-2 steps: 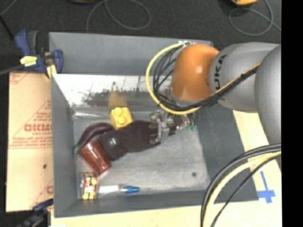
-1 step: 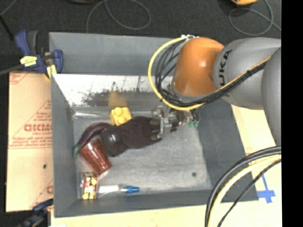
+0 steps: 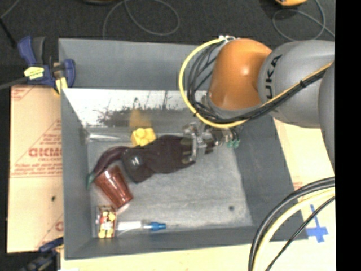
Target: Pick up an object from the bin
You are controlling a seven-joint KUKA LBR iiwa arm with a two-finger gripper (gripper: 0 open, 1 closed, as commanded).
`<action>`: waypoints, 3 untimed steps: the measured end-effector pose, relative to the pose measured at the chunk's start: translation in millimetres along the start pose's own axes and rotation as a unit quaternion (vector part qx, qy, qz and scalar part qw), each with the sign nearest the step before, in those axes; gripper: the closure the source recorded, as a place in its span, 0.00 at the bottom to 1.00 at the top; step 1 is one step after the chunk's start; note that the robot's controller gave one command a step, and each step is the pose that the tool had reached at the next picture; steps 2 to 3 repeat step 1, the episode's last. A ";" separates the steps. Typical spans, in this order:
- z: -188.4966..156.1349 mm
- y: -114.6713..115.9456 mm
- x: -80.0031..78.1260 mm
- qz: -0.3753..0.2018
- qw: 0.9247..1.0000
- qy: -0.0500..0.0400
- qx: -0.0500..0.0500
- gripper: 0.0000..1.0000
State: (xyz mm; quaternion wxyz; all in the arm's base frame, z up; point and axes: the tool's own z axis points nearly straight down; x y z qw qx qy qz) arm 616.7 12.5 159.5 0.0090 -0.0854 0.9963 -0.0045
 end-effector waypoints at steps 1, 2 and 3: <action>-10.1 -0.4 -0.9 0.000 1.000 -0.002 0.000 1.00; -10.1 -0.4 -0.9 0.000 1.000 -0.002 0.000 1.00; -10.1 -0.4 -0.9 0.000 1.000 -0.002 0.000 1.00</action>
Offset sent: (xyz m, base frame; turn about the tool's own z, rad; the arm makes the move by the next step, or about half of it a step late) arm 0.0001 -0.0001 0.0014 0.0000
